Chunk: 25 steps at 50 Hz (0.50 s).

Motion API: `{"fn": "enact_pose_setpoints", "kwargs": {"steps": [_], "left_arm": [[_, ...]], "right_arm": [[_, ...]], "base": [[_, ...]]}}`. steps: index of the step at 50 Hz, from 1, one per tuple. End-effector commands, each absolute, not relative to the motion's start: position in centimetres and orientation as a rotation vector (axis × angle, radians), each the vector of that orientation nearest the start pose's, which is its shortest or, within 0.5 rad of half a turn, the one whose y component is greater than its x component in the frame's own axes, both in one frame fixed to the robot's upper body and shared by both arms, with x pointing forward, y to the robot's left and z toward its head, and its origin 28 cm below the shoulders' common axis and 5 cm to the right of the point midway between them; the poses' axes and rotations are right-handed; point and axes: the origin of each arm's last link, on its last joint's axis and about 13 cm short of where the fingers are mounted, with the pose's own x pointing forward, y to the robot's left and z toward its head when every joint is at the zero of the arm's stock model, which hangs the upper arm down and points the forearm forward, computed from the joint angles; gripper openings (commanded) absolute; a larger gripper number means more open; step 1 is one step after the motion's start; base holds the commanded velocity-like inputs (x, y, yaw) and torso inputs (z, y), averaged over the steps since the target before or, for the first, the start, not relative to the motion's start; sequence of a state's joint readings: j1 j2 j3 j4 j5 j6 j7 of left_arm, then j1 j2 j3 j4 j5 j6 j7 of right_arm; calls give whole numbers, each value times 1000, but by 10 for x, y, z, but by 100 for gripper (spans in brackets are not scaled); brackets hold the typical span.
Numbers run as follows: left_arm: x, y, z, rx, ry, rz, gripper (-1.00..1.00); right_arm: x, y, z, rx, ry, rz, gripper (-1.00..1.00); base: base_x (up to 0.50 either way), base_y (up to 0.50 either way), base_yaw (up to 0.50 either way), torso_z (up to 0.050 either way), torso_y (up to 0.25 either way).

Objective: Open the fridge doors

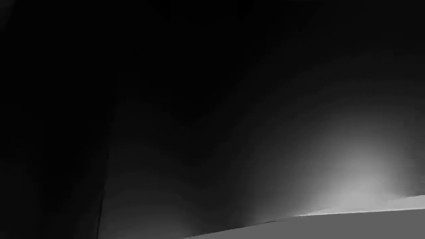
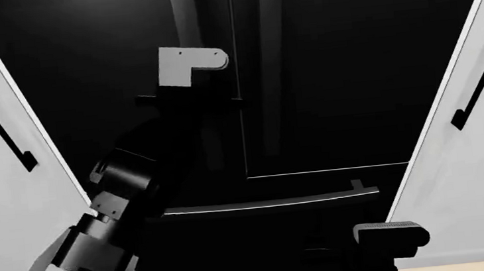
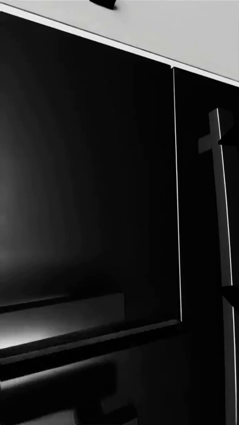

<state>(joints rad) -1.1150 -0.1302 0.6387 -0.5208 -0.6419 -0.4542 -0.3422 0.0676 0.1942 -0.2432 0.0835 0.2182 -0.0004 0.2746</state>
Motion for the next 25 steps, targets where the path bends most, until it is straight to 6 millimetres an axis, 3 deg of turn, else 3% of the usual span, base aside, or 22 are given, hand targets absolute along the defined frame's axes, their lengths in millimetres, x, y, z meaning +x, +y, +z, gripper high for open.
{"fn": "enact_pose_setpoints", "kwargs": {"steps": [1, 18, 25], "left_arm": [[360, 149, 196, 61, 36, -166, -100], [292, 170, 184, 47, -5, -146, -100], [274, 177, 180, 29, -25, -103, -100]], "right_arm": [[219, -98, 5, 0, 64, -52, 100], [219, -99, 6, 6, 62, -54, 100], [219, -99, 6, 8, 64, -55, 100]], "base": [[0, 0, 0, 0, 0], [-1, 0, 0, 0, 1], [-3, 0, 0, 0, 1]]}}
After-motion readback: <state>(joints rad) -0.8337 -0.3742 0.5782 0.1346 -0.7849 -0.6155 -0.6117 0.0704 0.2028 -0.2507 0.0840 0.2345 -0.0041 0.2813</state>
